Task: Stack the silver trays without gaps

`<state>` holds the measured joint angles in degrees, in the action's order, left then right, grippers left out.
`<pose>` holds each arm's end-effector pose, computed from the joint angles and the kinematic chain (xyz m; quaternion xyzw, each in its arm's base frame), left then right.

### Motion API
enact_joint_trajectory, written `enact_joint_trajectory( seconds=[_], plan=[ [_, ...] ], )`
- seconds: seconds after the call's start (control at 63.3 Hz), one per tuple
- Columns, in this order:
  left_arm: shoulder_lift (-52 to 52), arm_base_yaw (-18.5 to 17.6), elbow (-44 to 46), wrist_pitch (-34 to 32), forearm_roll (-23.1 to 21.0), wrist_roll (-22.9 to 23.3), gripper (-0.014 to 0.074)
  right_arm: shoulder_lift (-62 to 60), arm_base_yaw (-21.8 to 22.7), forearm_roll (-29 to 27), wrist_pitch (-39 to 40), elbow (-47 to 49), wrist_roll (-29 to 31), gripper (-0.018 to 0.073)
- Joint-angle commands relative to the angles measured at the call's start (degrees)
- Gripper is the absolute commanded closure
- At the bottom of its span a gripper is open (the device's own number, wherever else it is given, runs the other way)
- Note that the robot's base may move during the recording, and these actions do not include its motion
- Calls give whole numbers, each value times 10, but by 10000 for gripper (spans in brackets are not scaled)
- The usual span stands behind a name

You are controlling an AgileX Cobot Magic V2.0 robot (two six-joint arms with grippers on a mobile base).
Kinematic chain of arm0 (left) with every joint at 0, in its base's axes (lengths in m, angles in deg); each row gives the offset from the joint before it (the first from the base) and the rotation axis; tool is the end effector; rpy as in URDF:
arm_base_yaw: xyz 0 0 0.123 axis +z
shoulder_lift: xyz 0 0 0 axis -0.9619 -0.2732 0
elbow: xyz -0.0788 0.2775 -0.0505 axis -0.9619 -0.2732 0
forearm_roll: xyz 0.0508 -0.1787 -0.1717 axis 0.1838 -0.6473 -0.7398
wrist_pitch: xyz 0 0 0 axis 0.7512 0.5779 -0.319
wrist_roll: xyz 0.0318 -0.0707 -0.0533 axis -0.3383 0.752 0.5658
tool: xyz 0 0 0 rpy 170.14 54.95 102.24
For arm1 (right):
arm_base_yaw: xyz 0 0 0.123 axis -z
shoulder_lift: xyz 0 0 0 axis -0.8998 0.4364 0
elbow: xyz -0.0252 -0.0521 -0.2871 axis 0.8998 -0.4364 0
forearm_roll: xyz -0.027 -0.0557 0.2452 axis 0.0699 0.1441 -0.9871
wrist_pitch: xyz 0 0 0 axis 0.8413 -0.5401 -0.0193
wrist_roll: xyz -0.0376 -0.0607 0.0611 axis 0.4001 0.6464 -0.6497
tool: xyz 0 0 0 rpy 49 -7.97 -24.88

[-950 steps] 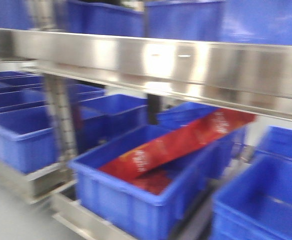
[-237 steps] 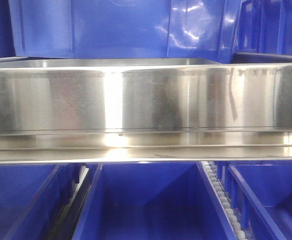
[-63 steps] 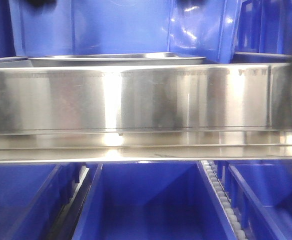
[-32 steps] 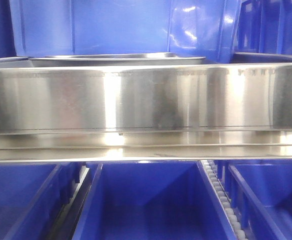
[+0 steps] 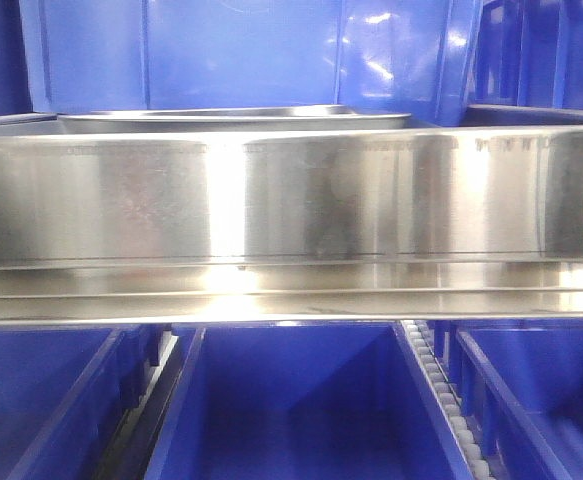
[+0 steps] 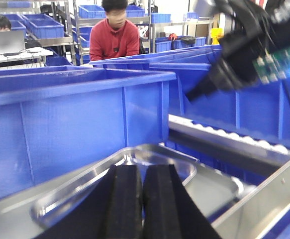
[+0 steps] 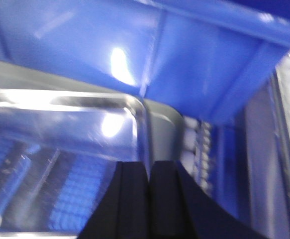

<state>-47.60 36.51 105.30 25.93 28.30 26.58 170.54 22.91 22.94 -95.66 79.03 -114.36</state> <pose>0.0845 -0.0650 0.3651 0.2484 0.6705 -0.2079 0.6675 0.2650 0.1809 0.4118 -0.0984 0.8976 0.0234 0.4291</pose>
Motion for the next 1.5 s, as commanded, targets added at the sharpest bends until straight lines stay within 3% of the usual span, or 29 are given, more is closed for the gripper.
enact_joint_trajectory(
  seconds=[0.0, 0.537, 0.585, 0.743, 0.964, 1.138, 1.249, 1.375, 1.486],
  plan=[
    [8, -3, -3, -12, 4, -1, 592, -6, 0, 15, 38, 2, 5, 643],
    [13, 1, -10, -31, 20, -1, 592, -6, 0, 15, 271, 2, 5, 643],
    [20, 16, -20, -33, 14, 0, 592, -6, 0, 15, 291, 2, 5, 643],
    [74, 117, -70, -26, -77, 0, 592, -6, 0, 15, 346, 2, 5, 643],
    [201, 227, -156, -29, -74, 0, 592, -6, 0, 15, 378, 2, 5, 643],
    [301, 287, -234, -29, -75, 0, 592, -6, 0, 15, 378, 2, 5, 643],
    [301, 322, -281, -48, -78, 0, 592, -6, 0, 15, 376, 2, 5, 643],
    [301, 339, -320, -51, -78, 0, 592, -6, -1, 15, 391, 2, 5, 643],
    [301, 340, -351, -91, -78, 0, 592, -6, -1, 15, 391, 2, 5, 643]
  ],
)
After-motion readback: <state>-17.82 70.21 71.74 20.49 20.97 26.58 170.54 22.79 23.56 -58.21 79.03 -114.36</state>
